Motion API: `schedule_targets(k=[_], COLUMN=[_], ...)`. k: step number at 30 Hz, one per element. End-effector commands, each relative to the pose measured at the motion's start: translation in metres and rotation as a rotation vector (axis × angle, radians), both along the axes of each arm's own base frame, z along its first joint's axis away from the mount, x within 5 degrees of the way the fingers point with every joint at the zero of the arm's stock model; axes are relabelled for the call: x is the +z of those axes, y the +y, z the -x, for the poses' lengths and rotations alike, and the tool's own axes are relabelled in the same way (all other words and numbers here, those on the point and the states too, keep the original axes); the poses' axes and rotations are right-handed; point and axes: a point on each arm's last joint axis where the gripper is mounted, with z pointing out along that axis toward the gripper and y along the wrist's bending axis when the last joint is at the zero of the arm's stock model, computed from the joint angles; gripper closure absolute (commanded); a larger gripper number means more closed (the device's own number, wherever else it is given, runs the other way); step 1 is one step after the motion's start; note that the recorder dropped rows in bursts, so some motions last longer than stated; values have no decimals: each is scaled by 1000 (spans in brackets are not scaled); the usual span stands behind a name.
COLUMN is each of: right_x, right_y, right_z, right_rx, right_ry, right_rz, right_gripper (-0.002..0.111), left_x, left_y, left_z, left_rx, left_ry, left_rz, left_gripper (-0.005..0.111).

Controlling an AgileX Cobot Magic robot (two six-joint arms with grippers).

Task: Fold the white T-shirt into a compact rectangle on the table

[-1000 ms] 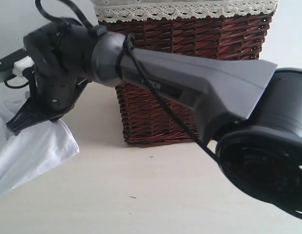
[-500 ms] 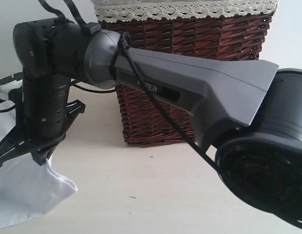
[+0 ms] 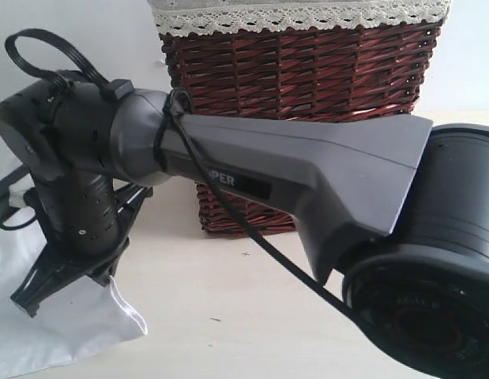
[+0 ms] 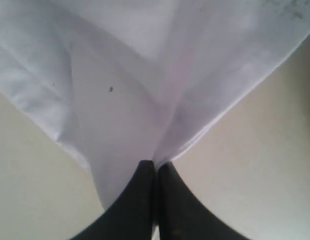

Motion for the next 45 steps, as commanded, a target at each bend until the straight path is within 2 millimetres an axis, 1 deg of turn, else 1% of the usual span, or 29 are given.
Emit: schedule_targets(k=[1, 3, 5, 9, 11, 15, 18, 20, 21, 23, 25, 27, 29, 30, 34, 36, 37, 39, 40, 41, 43, 45], right_x=[-15, -18, -15, 2, 12, 27, 37, 39, 41, 44, 44, 37, 23, 14, -21, -39, -54, -71, -74, -81, -84, -83], right_y=[-2, 0, 2, 1, -3, -13, -18, -22, -22, -19, -14, -11, -8, -8, -12, -13, -13, -17, -19, -25, -35, -44], right_z=[11, 16, 19, 20, 18, 9, 5, 2, 0, -10, -20, -33, -44, -48, -59, -58, -56, -52, -50, -47, -43, -37], right_rx=[11, 37, 63, 160, 165, 138, 149, 117, 88, 44, 16, -36, -52, -61, -65, -43, -11, 22, 24, 32, 35, 36], right_ry=[116, 165, 188, 152, 113, 27, -44, -80, -111, -218, -322, -400, -413, -404, -331, -280, -240, -178, -156, -114, -62, 11], right_rz=[-10, -38, -67, -89, -82, -44, -4, 21, 24, -23, -72, -128, -177, -190, -177, -150, -108, -39, -11, 61, 177, 270], right_gripper=[108, 108, 108, 106, 98, 77, 66, 62, 62, 65, 75, 91, 104, 108, 108, 108, 108, 108, 108, 108, 108, 108], left_x=[1, 1, 1, 1, 1, 1, 1, 1, 1, 1, 1, 1, 1, 1, 1, 1, 1, 1, 1, 1, 1, 1], left_y=[0, 0, 0, 0, 0, 0, 0, 0, 0, 0, 0, 0, 0, 0, 0, 0, 0, 0, 0, 0, 0, 0], left_z=[0, 0, 0, 0, 0, 0, 0, 0, 0, 0, 0, 0, 0, 0, 0, 0, 0, 0, 0, 0, 0, 0], left_rx=[-4, -4, -4, -4, -4, -4, -4, -4, -4, -4, -4, -4, -4, -4, -4, -4, -4, -4, -4, -4, -4, -4], left_ry=[-14, -14, -14, -14, -14, -14, -14, -14, -14, -14, -14, -14, -14, -14, -14, -14, -14, -14, -14, -14, -14, -14], left_rz=[4, 4, 4, 4, 4, 4, 4, 4, 4, 4, 4, 4, 4, 4, 4, 4, 4, 4, 4, 4, 4, 4], left_gripper=[107, 107, 107, 107, 107, 107, 107, 107, 107, 107, 107, 107, 107, 107, 107, 107, 107, 107, 107, 107, 107, 107])
